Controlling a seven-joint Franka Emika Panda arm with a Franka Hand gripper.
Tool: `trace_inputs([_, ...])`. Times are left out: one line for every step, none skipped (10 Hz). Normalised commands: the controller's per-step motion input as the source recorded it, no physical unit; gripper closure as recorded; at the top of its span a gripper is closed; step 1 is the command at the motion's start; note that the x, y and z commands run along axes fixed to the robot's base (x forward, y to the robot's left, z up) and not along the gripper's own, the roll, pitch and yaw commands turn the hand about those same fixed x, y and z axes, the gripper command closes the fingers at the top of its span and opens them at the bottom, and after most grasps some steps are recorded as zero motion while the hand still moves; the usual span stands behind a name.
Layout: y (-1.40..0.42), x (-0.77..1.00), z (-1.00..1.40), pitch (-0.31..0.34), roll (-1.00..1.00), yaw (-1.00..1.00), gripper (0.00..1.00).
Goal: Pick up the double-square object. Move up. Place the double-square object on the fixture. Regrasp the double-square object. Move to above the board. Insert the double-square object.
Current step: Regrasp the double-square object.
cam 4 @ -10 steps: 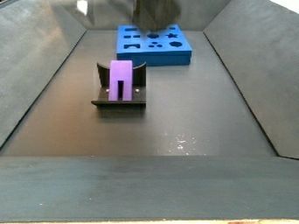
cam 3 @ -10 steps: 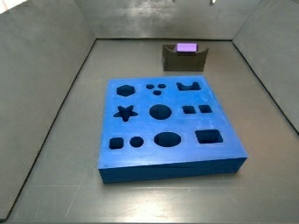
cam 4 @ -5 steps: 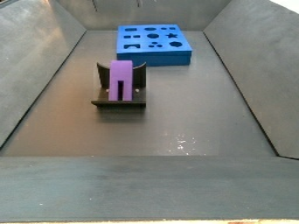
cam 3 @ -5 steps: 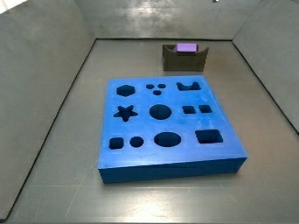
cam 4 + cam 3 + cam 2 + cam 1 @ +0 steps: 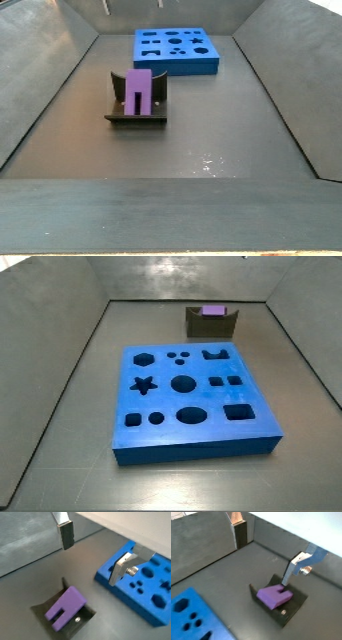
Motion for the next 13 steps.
trace_inputs([-0.02,-0.03,0.01,-0.005,1.00,0.02,0.00])
trace_inputs([-0.02,-0.03,0.01,-0.004,1.00,0.02,0.00])
trace_inputs([-0.02,-0.02,0.01,-0.002,1.00,0.03,0.00])
trace_inputs([-0.03,-0.01,0.01,0.003,1.00,0.03,0.00])
trace_inputs([-0.02,0.00,0.01,0.009,1.00,0.03,0.00])
trace_inputs([-0.03,0.01,0.00,0.013,1.00,0.03,0.00])
trace_inputs([-0.03,0.03,-0.01,0.025,1.00,0.04,0.00])
trace_inputs([-0.03,0.04,-0.01,0.033,1.00,0.04,0.00])
trace_inputs([-0.03,0.06,-0.01,0.051,1.00,0.05,0.00])
trace_inputs([-0.04,0.07,-0.01,0.063,1.00,0.05,0.00])
trace_inputs([-0.04,0.09,-0.01,0.104,1.00,0.07,0.00])
trace_inputs([-0.04,0.09,-0.01,0.124,1.00,0.08,0.00])
trace_inputs([-0.05,0.10,-0.02,0.156,0.92,0.11,0.00])
